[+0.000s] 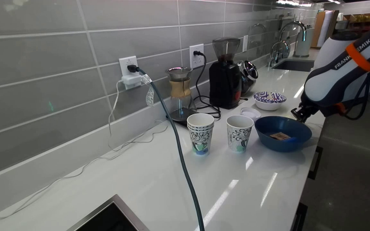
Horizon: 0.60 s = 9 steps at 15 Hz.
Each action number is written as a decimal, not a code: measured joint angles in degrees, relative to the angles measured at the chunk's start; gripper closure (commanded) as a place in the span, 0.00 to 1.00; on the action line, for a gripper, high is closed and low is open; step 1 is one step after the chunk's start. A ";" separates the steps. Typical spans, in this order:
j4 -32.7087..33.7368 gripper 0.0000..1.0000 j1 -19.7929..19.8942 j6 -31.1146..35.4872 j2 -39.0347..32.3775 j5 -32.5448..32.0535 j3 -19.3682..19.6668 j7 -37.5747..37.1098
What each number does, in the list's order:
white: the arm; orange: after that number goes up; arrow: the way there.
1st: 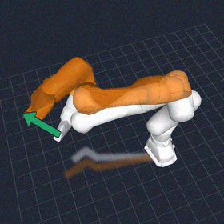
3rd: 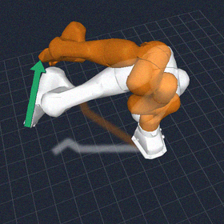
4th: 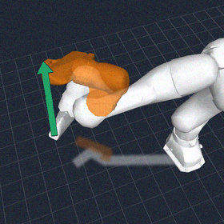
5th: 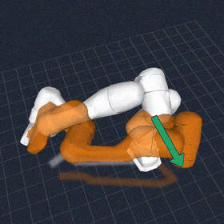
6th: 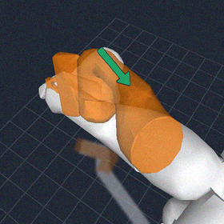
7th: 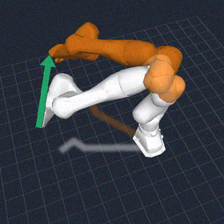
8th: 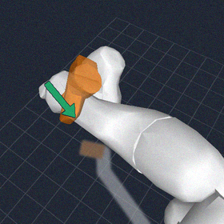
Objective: Remove the plastic spoon from the blue bowl and put it on the counter
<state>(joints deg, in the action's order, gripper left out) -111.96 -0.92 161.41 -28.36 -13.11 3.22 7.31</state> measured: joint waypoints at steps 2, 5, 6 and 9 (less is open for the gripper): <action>0.02 0.97 0.11 1.91 -0.81 0.00 -0.12 0.81; 0.02 0.56 0.19 3.26 -1.67 0.01 -0.55 1.92; 0.03 0.49 0.19 3.52 -1.77 0.01 -0.69 2.20; 0.18 0.28 0.18 5.36 -1.68 0.01 -0.71 2.40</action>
<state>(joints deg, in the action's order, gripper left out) -111.78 -0.74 166.77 -30.04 -13.10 2.51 9.71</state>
